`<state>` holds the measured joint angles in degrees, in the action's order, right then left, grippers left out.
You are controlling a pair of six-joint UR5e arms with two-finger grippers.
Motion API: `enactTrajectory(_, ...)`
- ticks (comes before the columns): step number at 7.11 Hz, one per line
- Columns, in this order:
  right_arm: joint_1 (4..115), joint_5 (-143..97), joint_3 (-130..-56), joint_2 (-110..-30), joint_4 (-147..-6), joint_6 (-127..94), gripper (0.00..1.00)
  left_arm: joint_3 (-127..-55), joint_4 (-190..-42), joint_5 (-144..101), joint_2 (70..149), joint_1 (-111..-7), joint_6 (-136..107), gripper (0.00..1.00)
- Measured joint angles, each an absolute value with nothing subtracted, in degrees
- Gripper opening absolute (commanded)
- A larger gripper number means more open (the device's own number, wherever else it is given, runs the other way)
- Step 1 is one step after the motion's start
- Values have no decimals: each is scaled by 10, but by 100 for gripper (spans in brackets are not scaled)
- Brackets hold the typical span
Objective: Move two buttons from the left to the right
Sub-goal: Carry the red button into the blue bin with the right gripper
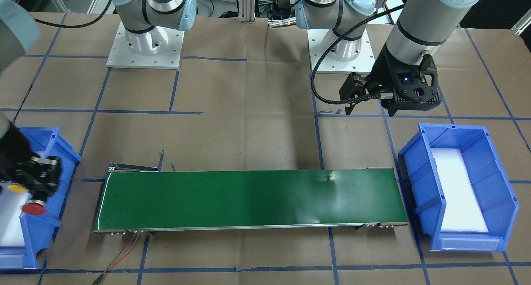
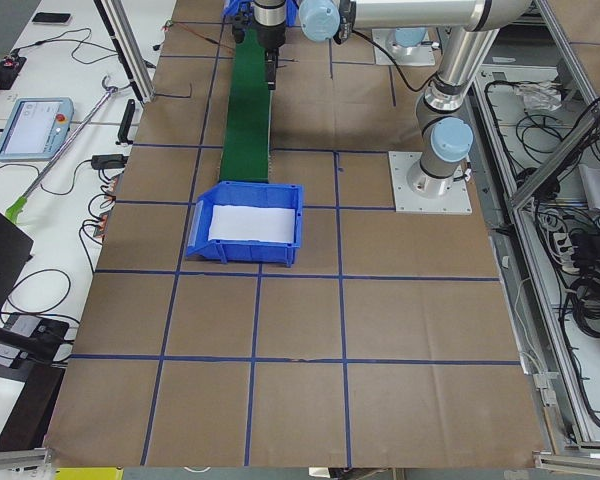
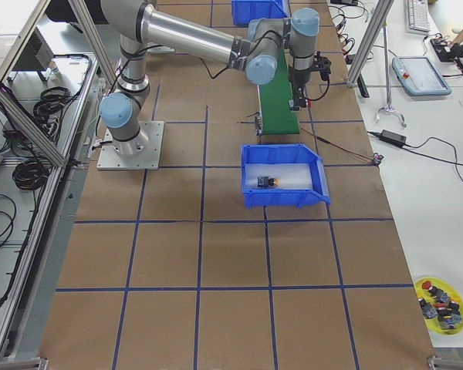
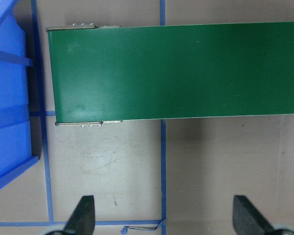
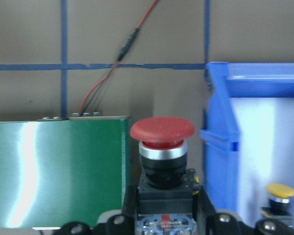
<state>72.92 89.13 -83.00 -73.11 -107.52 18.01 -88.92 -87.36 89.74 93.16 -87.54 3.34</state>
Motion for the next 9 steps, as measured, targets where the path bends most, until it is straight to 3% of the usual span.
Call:
enactTrajectory(3, 588, 873, -829, -702, -1085, 368, 2, -889, -874, 898, 932, -875, 33, 100)
enactTrajectory(9, 589, 843, -838, -591, -1140, 385, 5, -889, -874, 898, 933, -875, 33, 100)
